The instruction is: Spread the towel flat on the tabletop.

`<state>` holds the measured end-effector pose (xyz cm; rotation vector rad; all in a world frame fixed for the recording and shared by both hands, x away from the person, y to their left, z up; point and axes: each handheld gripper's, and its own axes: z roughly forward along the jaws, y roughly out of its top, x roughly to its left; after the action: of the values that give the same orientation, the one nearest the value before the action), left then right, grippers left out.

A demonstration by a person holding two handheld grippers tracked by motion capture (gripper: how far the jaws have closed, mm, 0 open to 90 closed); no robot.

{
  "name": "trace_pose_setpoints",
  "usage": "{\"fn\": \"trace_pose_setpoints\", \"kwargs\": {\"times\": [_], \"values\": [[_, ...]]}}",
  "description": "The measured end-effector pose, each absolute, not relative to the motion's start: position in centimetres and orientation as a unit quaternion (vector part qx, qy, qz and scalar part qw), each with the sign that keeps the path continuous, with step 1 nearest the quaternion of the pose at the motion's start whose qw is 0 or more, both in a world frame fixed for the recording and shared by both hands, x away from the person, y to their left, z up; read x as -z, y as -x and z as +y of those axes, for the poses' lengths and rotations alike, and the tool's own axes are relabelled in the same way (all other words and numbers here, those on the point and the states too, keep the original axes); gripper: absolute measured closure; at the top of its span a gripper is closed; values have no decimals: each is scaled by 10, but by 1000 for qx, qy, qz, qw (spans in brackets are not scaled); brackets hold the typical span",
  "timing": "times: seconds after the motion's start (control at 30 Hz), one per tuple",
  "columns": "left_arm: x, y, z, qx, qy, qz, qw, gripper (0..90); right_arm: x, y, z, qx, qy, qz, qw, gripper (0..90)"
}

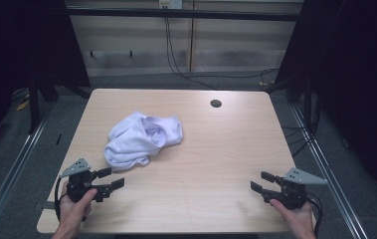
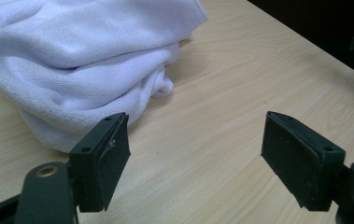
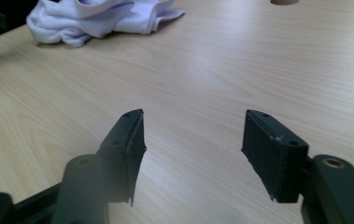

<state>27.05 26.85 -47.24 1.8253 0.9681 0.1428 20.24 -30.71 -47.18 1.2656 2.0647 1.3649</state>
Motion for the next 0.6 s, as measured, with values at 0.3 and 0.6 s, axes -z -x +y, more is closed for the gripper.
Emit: {"fn": "trace_pose_setpoints", "kwargs": {"times": [0.3,0.6], "values": [[473,-272,260,-59,-769,395,499,240,475,-205,-310,-485,-454,730,160,353],[466,-274,259,-70,-772,390,497,270,473,-201,-306,-472,-461,733,163,176]]}}
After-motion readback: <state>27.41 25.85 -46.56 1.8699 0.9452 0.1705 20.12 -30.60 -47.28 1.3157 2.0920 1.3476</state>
